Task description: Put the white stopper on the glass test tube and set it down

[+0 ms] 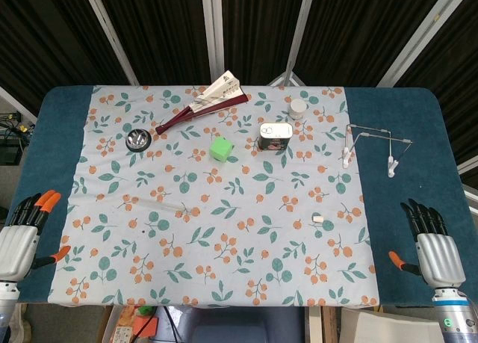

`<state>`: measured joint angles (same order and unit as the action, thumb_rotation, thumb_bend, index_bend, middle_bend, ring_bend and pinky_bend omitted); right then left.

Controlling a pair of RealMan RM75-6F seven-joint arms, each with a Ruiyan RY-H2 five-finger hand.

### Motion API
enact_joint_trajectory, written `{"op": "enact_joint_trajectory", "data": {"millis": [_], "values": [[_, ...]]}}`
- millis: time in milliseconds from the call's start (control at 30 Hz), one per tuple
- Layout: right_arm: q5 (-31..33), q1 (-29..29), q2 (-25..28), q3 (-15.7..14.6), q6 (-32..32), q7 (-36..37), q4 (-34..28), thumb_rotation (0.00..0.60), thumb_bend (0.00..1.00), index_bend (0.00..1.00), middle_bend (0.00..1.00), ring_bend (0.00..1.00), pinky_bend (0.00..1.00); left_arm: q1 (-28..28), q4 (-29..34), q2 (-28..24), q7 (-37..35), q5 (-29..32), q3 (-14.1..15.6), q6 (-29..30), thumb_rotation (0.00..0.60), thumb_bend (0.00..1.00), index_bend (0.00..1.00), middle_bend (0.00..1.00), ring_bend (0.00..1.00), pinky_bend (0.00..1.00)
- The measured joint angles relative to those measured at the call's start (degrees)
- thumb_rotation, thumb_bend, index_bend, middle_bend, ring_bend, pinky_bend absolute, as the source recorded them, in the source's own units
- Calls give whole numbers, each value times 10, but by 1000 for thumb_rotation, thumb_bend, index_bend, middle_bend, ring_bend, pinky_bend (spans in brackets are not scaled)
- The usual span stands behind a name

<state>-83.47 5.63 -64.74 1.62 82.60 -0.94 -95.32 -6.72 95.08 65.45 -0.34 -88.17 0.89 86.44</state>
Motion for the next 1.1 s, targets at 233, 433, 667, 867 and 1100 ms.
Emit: {"op": "enact_joint_trajectory", "data": {"millis": [233, 433, 667, 867, 1100], "values": [[-2, -2, 2, 1, 1, 3, -3, 600, 251, 0, 0, 0, 0, -1, 5, -2, 7, 0, 2, -13, 600, 226, 14, 9, 0, 0], [-6, -3, 2, 3, 2, 6, -4, 600, 251, 0, 0, 0, 0, -8, 11, -4, 14, 8, -4, -29, 600, 226, 36, 10, 0, 0], [3, -1, 1, 5, -12, 14, -4, 600, 251, 0, 0, 0, 0, -37, 26, -5, 53, 30, -20, -75, 600, 226, 107, 84, 13, 0], [7, 0, 2, 7, -18, 18, -5, 600, 252, 0, 0, 0, 0, -92, 37, 11, 114, 82, -51, -153, 600, 240, 238, 227, 33, 0], [6, 0, 0, 7, -19, 16, -4, 600, 252, 0, 0, 0, 0, -163, 7, 77, 204, 178, -90, -231, 600, 278, 330, 292, 43, 0]]}}
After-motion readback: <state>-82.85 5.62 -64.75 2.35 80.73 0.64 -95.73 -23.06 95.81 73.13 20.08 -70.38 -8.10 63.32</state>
